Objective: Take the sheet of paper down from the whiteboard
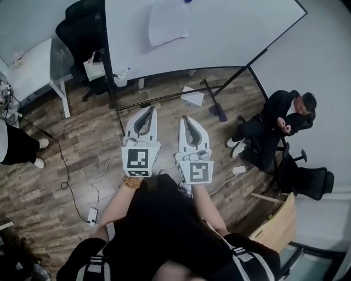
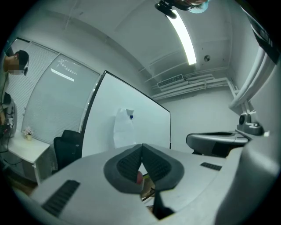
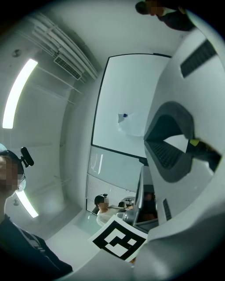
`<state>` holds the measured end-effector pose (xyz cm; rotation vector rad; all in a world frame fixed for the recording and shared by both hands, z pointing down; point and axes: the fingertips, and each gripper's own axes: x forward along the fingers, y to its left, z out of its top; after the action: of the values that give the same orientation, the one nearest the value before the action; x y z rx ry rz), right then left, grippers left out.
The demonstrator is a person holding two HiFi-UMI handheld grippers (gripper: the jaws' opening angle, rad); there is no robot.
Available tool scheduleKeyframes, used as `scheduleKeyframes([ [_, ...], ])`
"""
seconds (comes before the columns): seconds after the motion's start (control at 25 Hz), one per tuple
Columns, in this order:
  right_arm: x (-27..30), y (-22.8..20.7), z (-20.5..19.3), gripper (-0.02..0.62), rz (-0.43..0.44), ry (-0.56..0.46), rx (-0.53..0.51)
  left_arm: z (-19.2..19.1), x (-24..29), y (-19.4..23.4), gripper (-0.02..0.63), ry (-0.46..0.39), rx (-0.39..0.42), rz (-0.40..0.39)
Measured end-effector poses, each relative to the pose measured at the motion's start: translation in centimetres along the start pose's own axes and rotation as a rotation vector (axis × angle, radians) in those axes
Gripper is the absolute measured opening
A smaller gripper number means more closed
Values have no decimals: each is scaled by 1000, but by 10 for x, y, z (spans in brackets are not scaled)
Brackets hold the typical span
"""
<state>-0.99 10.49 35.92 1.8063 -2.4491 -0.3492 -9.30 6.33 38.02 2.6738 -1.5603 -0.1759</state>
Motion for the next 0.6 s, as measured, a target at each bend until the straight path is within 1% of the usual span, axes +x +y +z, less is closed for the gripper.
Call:
scheduleKeyframes([
  [0.2,28,-21,-8,-3,-8,1,27,-2,30,7,11,14,24,7],
  [0.32,52,-36,-14,-3,-3,-18,71,-9,53,8,11,28,40,14],
  [0.44,77,-52,-23,-2,25,-34,92,-16,77,12,11,44,52,42],
  [0.6,116,-79,-37,-3,80,-32,91,-18,116,22,11,58,71,90],
])
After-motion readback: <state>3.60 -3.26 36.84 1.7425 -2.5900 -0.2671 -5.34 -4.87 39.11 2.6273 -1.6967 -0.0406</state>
